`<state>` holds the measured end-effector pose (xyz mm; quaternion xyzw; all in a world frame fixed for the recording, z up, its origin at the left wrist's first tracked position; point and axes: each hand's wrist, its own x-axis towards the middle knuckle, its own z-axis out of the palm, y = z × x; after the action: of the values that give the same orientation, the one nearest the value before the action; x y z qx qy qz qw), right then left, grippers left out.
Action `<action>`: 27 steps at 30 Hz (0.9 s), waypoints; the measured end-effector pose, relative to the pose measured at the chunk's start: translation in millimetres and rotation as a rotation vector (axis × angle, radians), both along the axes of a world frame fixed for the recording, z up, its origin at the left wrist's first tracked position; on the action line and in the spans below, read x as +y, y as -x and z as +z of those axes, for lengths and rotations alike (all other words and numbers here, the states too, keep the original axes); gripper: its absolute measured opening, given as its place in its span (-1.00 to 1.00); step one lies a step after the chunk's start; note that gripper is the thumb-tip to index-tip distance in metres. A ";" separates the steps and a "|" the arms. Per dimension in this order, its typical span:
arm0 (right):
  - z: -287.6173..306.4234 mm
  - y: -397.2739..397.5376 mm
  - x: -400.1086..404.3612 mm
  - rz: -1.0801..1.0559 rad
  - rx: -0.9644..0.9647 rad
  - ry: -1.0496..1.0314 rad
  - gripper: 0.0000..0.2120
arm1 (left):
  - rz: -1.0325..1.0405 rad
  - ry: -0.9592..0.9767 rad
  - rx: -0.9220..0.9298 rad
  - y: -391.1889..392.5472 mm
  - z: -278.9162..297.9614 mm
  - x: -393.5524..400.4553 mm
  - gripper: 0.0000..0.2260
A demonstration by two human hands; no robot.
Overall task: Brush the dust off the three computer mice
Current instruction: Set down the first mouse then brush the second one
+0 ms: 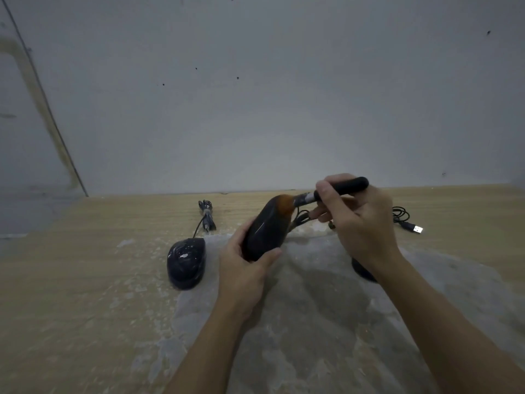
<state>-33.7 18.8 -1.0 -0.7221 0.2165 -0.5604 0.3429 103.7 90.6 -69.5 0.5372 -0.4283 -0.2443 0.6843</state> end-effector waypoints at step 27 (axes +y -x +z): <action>-2.5 -14.9 18.6 0.185 0.139 0.003 -0.86 | 0.338 0.103 -0.394 -6.1 -11.3 -5.7 -0.45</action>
<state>-18.8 37.3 -3.5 -0.7767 0.1714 -0.4752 0.3762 109.8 84.9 -80.8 0.6030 -0.4690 0.0049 0.6453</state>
